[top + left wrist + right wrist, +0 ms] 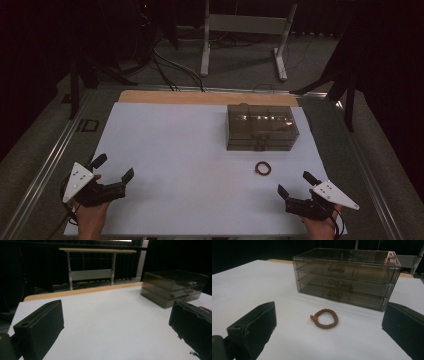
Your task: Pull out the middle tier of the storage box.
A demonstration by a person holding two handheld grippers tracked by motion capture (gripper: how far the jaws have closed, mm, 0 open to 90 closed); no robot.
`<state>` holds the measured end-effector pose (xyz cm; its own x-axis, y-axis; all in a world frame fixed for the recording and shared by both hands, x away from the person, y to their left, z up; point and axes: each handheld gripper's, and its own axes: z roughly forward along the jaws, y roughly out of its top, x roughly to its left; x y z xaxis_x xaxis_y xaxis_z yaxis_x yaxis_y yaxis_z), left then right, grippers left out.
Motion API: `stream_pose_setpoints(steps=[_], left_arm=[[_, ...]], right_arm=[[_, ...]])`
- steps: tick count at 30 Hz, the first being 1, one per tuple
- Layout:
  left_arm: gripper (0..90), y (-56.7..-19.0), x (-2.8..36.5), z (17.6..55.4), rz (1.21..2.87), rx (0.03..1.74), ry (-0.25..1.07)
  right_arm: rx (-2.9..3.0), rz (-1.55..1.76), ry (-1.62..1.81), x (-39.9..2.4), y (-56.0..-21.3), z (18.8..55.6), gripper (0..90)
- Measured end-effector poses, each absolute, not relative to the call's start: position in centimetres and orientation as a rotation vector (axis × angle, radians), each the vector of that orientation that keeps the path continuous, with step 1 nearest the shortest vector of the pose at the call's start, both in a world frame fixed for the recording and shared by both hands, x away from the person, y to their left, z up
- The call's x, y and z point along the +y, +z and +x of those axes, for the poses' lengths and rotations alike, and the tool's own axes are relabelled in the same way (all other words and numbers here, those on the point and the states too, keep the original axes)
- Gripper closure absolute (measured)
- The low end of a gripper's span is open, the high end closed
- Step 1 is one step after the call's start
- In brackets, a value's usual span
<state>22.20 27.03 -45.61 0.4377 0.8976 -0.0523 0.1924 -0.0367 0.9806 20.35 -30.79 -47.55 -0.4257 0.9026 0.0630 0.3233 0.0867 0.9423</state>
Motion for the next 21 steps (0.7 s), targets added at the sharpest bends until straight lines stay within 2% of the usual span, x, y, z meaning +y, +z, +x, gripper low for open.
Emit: stream_pose_setpoints(steps=[21], left_arm=[[1.1,-45.89,27.35,22.07,1.549,1.001,0.750]], right_arm=[[1.776,1.251,1.323,-30.99,-47.59,20.55,0.0]])
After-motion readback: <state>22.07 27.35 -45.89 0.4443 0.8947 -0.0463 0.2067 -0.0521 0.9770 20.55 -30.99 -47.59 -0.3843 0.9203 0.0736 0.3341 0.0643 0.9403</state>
